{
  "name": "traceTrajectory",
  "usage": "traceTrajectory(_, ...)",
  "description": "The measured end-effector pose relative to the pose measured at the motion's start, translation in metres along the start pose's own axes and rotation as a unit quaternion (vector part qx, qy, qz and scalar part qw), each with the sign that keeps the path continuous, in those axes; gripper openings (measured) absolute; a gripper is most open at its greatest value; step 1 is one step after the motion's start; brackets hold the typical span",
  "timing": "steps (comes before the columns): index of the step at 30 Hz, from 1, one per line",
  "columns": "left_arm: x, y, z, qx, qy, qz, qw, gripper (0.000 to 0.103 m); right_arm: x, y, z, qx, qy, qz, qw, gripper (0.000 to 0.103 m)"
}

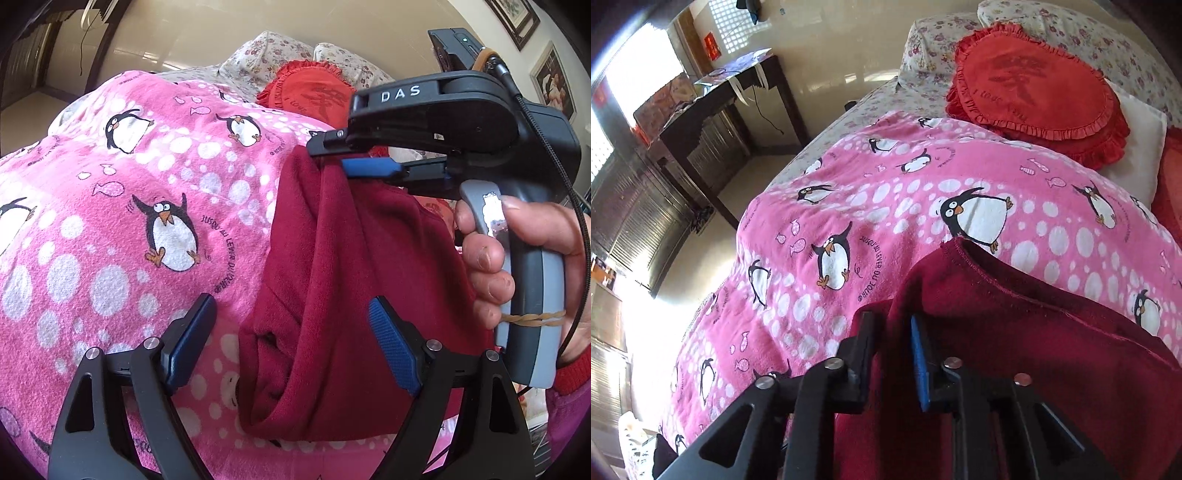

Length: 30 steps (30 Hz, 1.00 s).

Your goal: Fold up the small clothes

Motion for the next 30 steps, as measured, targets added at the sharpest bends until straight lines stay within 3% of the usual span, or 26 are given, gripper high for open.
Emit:
traceTrajectory(2,-0.001,0.001,0.000,0.002,-0.002,0.000,1.0000,0.085,-0.001,0.001,-0.004,0.016,-0.016,-0.005,1.000,0.048)
traceTrajectory(7,-0.003,0.003,-0.002,0.003,-0.002,0.000,1.0000,0.085,0.003,0.018,-0.019,0.049,-0.058,-0.029,0.997,0.061)
traceTrajectory(9,-0.003,0.003,-0.003,0.004,-0.002,0.001,1.0000,0.085,0.006,0.026,-0.026,0.053,-0.075,-0.036,0.995,0.077)
traceTrajectory(14,-0.003,0.003,-0.004,0.005,-0.003,0.001,1.0000,0.085,0.015,0.044,-0.033,0.098,-0.127,-0.045,0.986,0.081)
traceTrajectory(16,-0.003,0.003,-0.004,0.005,-0.003,0.001,1.0000,0.085,0.017,0.044,-0.033,0.102,-0.133,-0.040,0.985,0.079)
traceTrajectory(18,-0.003,0.002,-0.004,0.005,-0.003,0.001,1.0000,0.085,0.017,0.040,-0.028,0.111,-0.138,-0.033,0.984,0.060)
traceTrajectory(19,-0.003,0.002,-0.004,0.005,-0.003,0.001,1.0000,0.085,0.016,0.037,-0.025,0.103,-0.135,-0.031,0.985,0.057)
traceTrajectory(21,-0.004,0.003,-0.004,0.006,-0.005,0.002,1.0000,0.085,0.014,0.027,-0.016,0.082,-0.122,-0.028,0.989,0.042)
traceTrajectory(27,-0.008,0.003,-0.009,0.024,-0.024,0.006,0.9994,0.087,0.015,0.009,0.004,0.021,-0.067,-0.028,0.997,0.031)
traceTrajectory(30,-0.011,0.005,-0.008,0.037,-0.027,0.007,0.9989,0.095,0.016,0.008,0.005,0.014,-0.060,-0.025,0.998,0.031)
Point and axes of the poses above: each gripper's, at about its wrist camera, not at the fingertips, and y roughly the way its jaws point, z to its right, x to its underside, the point moved 3 cm from there along y, roughly the way its jaws point, and after that the axes turned 9 degrees about z, right-handed, at the moved point
